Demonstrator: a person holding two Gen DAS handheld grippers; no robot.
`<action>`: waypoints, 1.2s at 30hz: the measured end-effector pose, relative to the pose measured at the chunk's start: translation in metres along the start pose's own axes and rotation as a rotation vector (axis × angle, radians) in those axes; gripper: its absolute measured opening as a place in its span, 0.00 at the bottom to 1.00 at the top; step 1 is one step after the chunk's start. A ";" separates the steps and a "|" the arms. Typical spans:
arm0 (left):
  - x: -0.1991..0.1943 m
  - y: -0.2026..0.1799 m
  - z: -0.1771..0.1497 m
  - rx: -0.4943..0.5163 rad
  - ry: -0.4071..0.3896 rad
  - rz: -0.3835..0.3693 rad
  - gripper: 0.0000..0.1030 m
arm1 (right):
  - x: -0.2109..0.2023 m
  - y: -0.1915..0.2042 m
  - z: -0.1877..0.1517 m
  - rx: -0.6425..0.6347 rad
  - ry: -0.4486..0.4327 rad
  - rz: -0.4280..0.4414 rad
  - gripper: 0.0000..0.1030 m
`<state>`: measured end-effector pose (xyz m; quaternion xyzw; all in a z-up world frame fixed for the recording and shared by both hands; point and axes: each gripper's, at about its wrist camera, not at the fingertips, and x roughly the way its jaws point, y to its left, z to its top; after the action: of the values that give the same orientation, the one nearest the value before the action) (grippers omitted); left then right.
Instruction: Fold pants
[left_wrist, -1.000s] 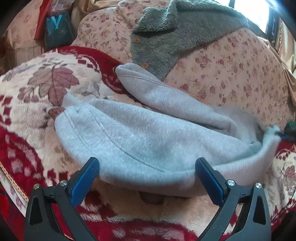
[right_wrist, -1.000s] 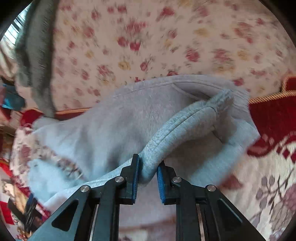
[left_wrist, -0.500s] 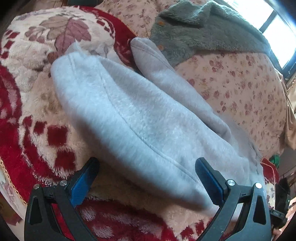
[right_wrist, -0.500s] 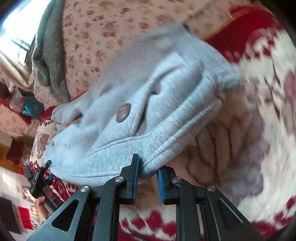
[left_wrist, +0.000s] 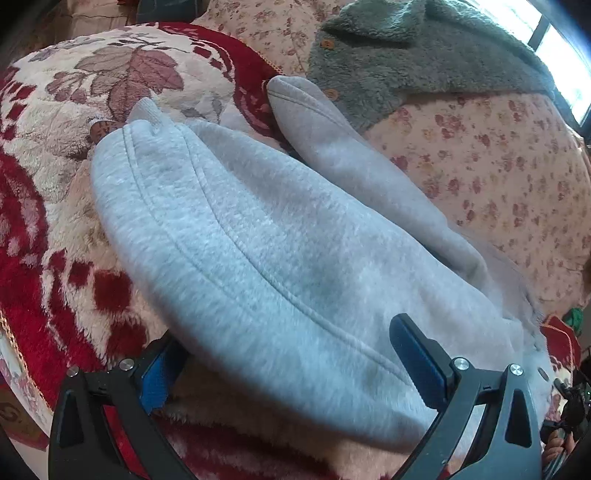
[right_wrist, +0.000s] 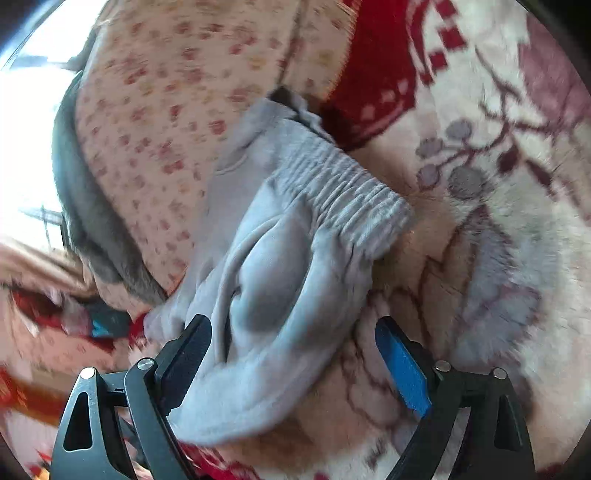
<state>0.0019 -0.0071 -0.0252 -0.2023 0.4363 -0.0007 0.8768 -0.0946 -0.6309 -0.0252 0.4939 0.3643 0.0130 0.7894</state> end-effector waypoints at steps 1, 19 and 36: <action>0.003 -0.002 0.002 0.001 0.004 0.006 1.00 | 0.005 -0.002 0.004 0.011 -0.008 0.023 0.48; -0.059 0.009 -0.035 0.153 0.008 -0.120 0.21 | -0.115 -0.008 -0.088 -0.157 0.009 0.049 0.16; -0.057 0.095 -0.008 -0.150 -0.018 0.079 0.86 | -0.130 0.013 -0.080 -0.304 -0.094 -0.278 0.67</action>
<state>-0.0567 0.0877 -0.0199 -0.2501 0.4348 0.0685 0.8624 -0.2332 -0.6121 0.0382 0.3141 0.3854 -0.0643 0.8653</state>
